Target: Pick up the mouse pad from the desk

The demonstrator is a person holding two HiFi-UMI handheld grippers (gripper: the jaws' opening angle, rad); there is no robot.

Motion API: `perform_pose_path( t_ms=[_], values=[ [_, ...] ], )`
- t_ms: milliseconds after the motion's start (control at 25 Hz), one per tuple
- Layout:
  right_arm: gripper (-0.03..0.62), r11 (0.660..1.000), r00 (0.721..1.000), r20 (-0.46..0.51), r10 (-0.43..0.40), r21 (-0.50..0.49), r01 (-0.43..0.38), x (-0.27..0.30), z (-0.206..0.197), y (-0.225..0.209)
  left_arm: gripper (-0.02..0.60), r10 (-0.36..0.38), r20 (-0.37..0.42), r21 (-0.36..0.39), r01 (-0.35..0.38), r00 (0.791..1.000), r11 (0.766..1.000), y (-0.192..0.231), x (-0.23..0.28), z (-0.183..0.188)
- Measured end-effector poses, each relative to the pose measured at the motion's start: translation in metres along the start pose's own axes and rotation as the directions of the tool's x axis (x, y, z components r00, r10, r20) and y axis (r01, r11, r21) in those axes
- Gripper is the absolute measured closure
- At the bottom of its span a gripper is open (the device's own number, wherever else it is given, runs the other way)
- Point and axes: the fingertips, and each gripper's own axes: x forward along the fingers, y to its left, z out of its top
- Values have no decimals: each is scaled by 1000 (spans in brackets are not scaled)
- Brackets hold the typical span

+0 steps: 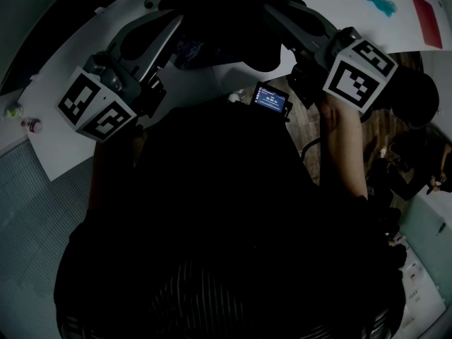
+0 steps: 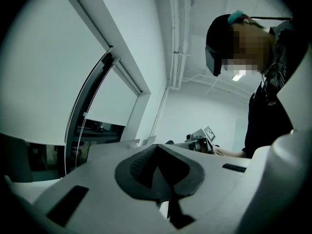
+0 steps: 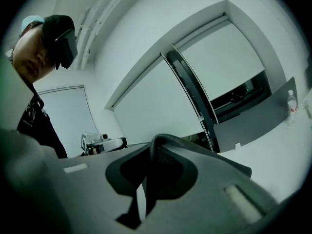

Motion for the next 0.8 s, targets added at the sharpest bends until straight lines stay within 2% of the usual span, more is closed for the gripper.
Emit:
perform_pose_path(
  t_ms=[240,800],
  values=[
    [576,1000,1000,6,-1,-5,1,-6,15,6,574,12,5,-4,-12,1000,1000,-2,0,9],
    [576,1000,1000,4,-2,-30,2,5,15,3,574,16,6,-19,-16,1000,1000,13,-1,-5]
  ],
)
